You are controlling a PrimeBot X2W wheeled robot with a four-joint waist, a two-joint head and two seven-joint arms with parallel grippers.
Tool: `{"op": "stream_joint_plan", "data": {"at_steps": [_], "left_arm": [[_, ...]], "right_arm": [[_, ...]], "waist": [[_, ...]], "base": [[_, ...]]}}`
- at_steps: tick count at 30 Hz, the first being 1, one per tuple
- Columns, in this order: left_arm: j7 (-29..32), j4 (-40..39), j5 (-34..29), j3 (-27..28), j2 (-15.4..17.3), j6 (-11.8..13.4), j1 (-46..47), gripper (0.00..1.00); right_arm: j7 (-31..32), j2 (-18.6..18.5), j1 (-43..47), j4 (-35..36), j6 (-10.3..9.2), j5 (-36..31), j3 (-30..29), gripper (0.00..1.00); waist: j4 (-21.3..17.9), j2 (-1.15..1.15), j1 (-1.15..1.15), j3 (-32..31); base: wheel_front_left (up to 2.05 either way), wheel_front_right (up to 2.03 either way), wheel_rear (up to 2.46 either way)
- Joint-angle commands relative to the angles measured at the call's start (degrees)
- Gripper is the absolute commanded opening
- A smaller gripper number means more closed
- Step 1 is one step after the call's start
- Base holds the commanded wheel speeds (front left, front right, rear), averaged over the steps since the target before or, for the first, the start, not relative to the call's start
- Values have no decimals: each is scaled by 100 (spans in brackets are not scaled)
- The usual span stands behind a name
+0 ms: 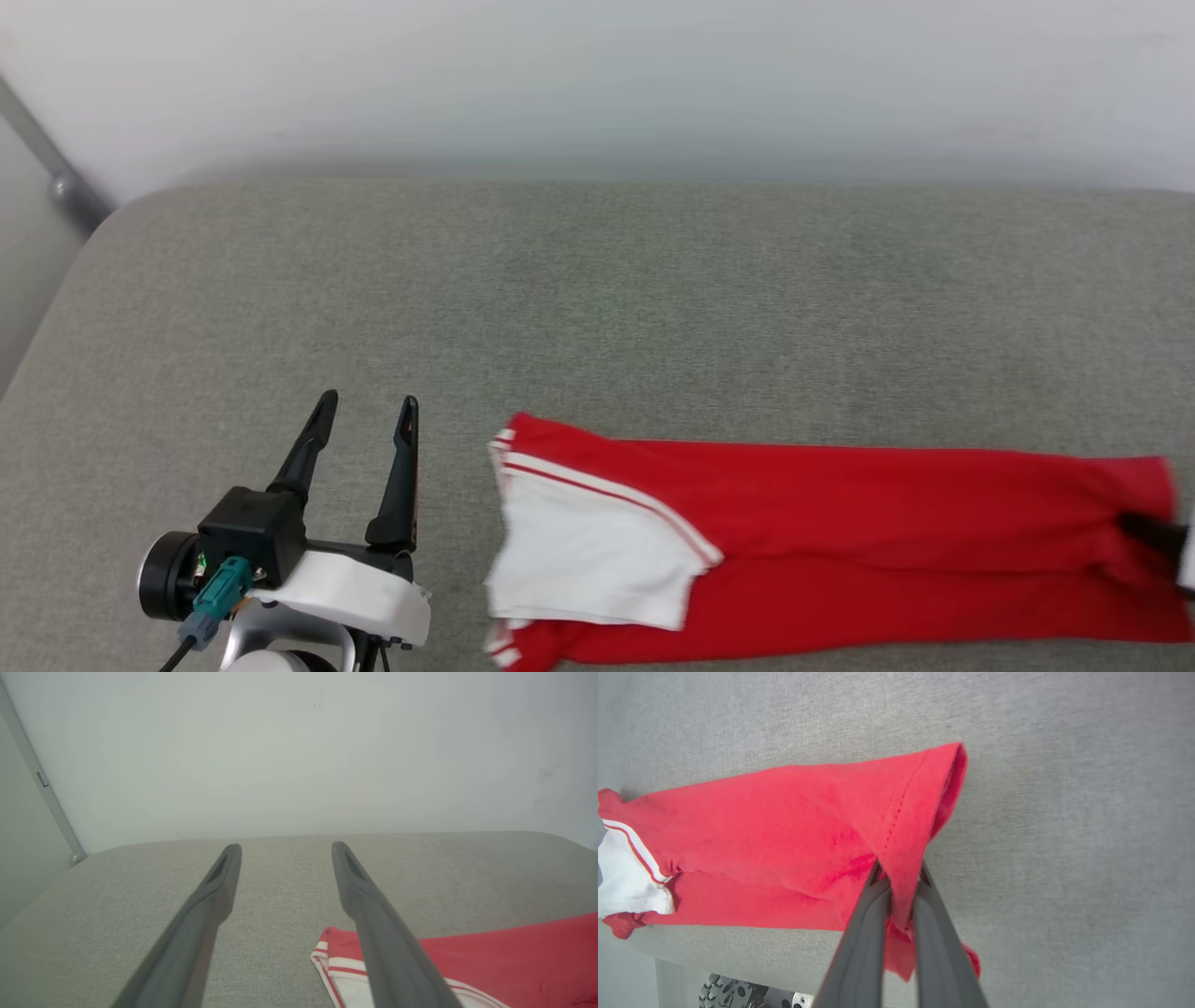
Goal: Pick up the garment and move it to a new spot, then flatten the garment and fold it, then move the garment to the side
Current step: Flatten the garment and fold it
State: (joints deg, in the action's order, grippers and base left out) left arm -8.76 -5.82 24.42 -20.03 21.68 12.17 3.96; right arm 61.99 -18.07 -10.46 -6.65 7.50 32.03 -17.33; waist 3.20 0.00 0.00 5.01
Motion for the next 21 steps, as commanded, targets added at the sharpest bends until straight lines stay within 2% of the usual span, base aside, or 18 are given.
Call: {"op": "stream_joint_plan", "data": {"at_steps": [1,5,9,15,19,21], "left_arm": [[-5,-25,-10,8,35,17,-36,100],[20,-65,-48,22,58,89,-96,100],[10,-87,-69,25,73,137,-114,100],[32,-89,-108,1,90,192,-87,100],[35,-101,-82,6,79,220,-85,100],[34,-105,-73,-4,92,212,-81,100]], "right_arm": [[29,-43,-2,46,-2,-60,-101,0],[264,-177,-38,225,-2,-301,-857,0],[504,-121,-133,370,-2,-467,-1376,0],[1014,647,-241,538,-2,-161,-1336,0],[1188,1199,-107,502,-2,132,-1044,0],[1226,1358,-84,402,-2,376,-869,0]], "waist": [[-48,0,0,-20],[-125,0,0,-46],[-167,0,0,-64],[-140,0,0,-93],[-14,0,0,-111],[71,0,0,-110]], "base": [[0,0,0],[0,0,0],[0,0,0],[0,0,0],[0,0,0],[0,0,0]]}}
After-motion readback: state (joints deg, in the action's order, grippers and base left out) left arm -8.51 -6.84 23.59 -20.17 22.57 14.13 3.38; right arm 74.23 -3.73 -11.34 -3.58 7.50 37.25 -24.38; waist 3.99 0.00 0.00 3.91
